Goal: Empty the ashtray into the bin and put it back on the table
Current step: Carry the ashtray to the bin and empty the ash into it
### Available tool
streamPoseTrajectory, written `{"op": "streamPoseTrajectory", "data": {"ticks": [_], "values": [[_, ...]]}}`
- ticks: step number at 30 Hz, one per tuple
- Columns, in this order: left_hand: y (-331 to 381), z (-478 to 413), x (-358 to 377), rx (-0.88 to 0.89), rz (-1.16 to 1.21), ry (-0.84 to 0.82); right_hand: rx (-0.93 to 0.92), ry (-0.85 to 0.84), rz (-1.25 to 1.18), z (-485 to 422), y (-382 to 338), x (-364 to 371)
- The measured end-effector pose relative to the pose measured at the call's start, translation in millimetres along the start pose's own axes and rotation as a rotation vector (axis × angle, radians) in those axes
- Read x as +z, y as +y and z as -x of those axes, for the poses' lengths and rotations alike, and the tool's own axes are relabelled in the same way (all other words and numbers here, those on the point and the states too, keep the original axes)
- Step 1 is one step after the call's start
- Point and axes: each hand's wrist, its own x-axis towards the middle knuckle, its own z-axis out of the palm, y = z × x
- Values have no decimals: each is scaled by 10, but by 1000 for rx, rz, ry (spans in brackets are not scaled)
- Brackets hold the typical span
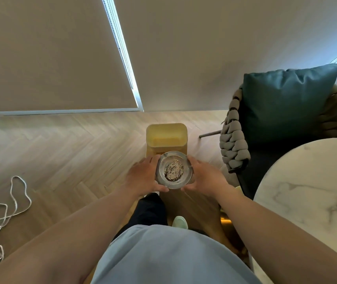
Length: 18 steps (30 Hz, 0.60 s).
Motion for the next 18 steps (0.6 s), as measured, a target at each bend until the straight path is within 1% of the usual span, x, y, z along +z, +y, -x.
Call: {"op": "streamPoseTrajectory", "data": {"ticks": [5,11,18], "values": [[-288,-397,-206,44,-11,-42,32,11,-25,-416,-103,-85],[-614,-829,-356,91,-60,-89,46,70,-75,-838,-196,-47],[-850,-1292,-224,84,-52,-96,66,15,-88,-1404,-25,23]]}}
